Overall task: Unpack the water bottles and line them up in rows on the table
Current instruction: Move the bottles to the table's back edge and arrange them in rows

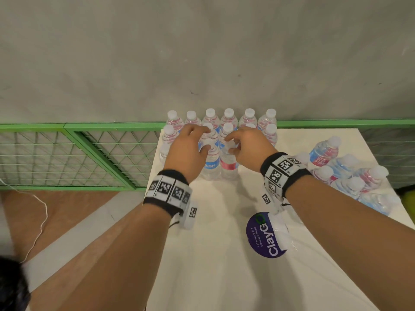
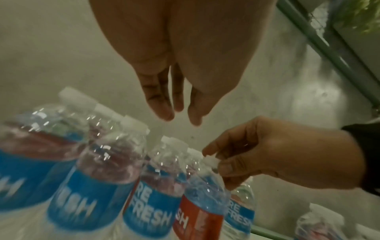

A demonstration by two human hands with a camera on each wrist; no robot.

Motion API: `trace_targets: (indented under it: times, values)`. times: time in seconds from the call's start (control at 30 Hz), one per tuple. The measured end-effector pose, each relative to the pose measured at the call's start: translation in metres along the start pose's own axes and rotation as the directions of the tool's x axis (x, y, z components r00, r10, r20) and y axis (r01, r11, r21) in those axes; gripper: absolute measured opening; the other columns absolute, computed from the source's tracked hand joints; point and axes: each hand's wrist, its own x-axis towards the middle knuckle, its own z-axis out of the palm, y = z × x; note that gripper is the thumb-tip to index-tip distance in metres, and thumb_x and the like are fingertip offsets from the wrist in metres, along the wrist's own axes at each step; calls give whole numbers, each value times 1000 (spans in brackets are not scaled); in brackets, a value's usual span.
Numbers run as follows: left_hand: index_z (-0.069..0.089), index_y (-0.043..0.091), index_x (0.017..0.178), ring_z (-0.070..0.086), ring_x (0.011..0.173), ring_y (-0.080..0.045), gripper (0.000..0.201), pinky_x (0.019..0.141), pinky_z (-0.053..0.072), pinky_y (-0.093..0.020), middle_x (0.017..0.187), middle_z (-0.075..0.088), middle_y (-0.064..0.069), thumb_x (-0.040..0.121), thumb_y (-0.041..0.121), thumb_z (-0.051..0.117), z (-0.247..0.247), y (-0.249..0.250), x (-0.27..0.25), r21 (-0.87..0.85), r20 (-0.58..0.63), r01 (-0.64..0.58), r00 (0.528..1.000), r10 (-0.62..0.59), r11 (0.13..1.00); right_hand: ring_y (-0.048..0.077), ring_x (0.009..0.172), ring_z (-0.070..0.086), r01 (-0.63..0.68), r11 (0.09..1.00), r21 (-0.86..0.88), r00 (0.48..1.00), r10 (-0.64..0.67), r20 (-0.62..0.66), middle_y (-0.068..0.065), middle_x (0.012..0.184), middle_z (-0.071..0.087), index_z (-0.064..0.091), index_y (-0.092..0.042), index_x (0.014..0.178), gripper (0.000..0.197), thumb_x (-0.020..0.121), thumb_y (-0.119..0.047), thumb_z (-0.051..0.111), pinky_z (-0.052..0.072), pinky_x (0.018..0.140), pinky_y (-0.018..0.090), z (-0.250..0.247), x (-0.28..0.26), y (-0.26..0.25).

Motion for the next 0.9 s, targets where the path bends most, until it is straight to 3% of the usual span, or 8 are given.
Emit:
trace_targets:
  times: [0.1, 0.17, 0.23, 0.33, 0.47, 0.6, 0.77, 0.9]
  values:
    - [65, 21, 121, 62, 93, -22, 31, 88, 45, -28, 124, 61, -3, 90, 17, 63, 7, 0, 18, 116, 119, -17, 993, 3, 993, 24, 92, 60, -45, 999, 12, 999, 45, -12, 6, 104, 61, 66, -17, 113, 36, 80, -24, 75, 47, 81, 30, -3, 2, -1]
    - [68, 20, 117, 62, 101, -24, 26, 89, 45, -31, 120, 64, -5, 92, 19, 61, 13, -1, 22, 158, 155, -7, 988, -18, 987, 18, 93, 58, -24, 998, 57, 1000, 24, 0, 3, 109, 59, 63, -21, 117, 43, 76, -22, 77, 47, 82, 29, -3, 1, -1]
    - [71, 20, 111, 63, 100, -23, 22, 87, 46, -31, 117, 67, -4, 91, 18, 63, 18, -5, 24, 149, 145, 13, 989, -35, 989, 16, 96, 57, 19, 998, 60, 999, -21, 48, 1, 113, 61, 63, -24, 121, 48, 77, -10, 73, 47, 84, 28, -3, -1, -1]
    - [73, 19, 104, 65, 92, -21, 18, 85, 51, -31, 110, 69, -3, 89, 15, 66, 23, -8, 23, 112, 105, 31, 994, -42, 993, 24, 96, 62, 8, 1000, 14, 997, -9, 70, 7, 109, 66, 66, -22, 121, 46, 80, -1, 67, 52, 85, 32, -1, 0, 2]
    - [75, 16, 101, 65, 89, -21, 16, 84, 50, -29, 107, 68, -4, 87, 14, 68, 25, -8, 22, 79, 97, 40, 994, -48, 996, 23, 90, 62, -81, 996, 32, 996, 82, -21, 7, 101, 64, 66, -22, 118, 39, 80, -15, 72, 49, 79, 29, 4, 2, 6]
    - [75, 17, 101, 65, 90, -21, 15, 85, 53, -36, 105, 69, -4, 88, 16, 68, 22, -7, 23, 85, 121, 79, 989, -89, 993, 16, 78, 51, -135, 989, 62, 987, 139, -77, 1, 88, 56, 65, -17, 113, 37, 79, -25, 77, 37, 71, 24, 8, 1, 6]
    - [75, 18, 103, 67, 91, -20, 17, 87, 53, -34, 100, 74, -3, 90, 18, 65, 18, -3, 24, 105, 139, 124, 981, -138, 987, 15, 74, 52, -149, 982, 116, 983, 159, -91, -2, 81, 55, 66, -16, 112, 40, 77, -29, 78, 42, 71, 25, 14, 0, 4]
    - [75, 19, 105, 66, 93, -19, 18, 91, 52, -33, 101, 74, -2, 90, 18, 65, 16, 1, 22, 96, 136, 166, 975, -178, 981, 15, 77, 54, -154, 978, 143, 983, 166, -76, -1, 85, 58, 64, -18, 115, 43, 77, -32, 79, 52, 80, 34, 9, -4, 4]
